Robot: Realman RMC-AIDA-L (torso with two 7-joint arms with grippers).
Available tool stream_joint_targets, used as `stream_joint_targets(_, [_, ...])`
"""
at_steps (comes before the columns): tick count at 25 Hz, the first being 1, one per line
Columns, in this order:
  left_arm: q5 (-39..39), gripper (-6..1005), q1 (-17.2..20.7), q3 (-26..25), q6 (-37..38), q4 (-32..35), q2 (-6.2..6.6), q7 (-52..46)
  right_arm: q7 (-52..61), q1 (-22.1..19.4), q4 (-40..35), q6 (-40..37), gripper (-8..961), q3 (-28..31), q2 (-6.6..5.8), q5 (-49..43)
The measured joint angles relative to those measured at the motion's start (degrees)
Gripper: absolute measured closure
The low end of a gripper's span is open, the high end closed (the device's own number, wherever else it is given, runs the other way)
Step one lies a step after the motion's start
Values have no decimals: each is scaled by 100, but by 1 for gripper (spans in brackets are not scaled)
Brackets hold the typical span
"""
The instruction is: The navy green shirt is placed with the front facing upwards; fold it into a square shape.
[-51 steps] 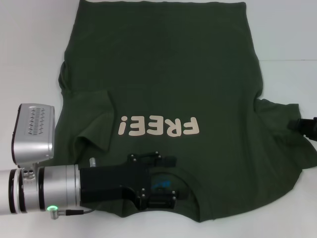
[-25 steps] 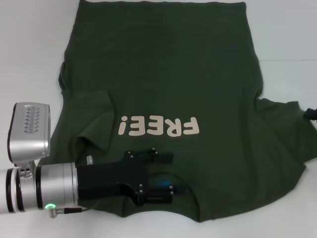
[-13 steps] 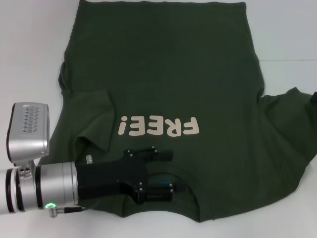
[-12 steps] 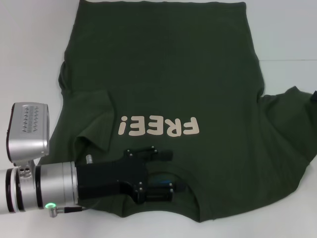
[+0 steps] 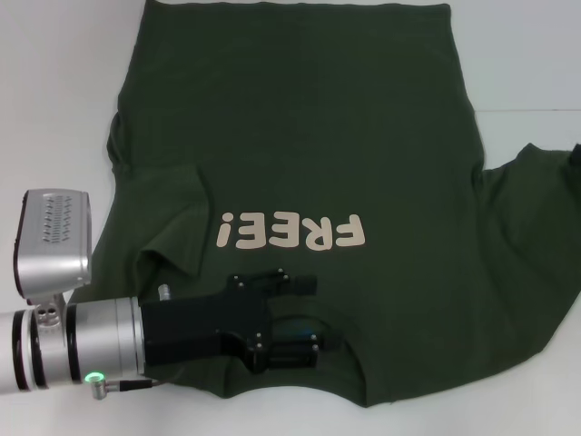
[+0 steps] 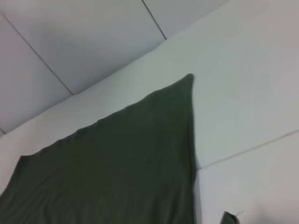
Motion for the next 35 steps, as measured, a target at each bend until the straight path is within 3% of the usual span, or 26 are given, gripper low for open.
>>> stream_joint_targets(11, [-48,168,-26,-1,-68,-9,0,-1,-102,350,72,-693,949,-44,66,146])
stream_joint_targets(17, [-64,168,-49,0,-151,-9,9,-25,132,953,326,-892,948,-684,366,147])
stream_joint_targets(20, [-66,167,-49,-1,-188,-38,9,-30,98,1105,219,-1301,845,-1095,529,195])
stream_joint_targets(26, [-67,167,-44,0,-223,-84,16,-32,57,969,4,-2027,674,-1127,473,511])
stream_joint_targets(35, [-110,166,-48,-31,-228,-89,18,-44,315,447,-163,-2074,442,-1098,218,559])
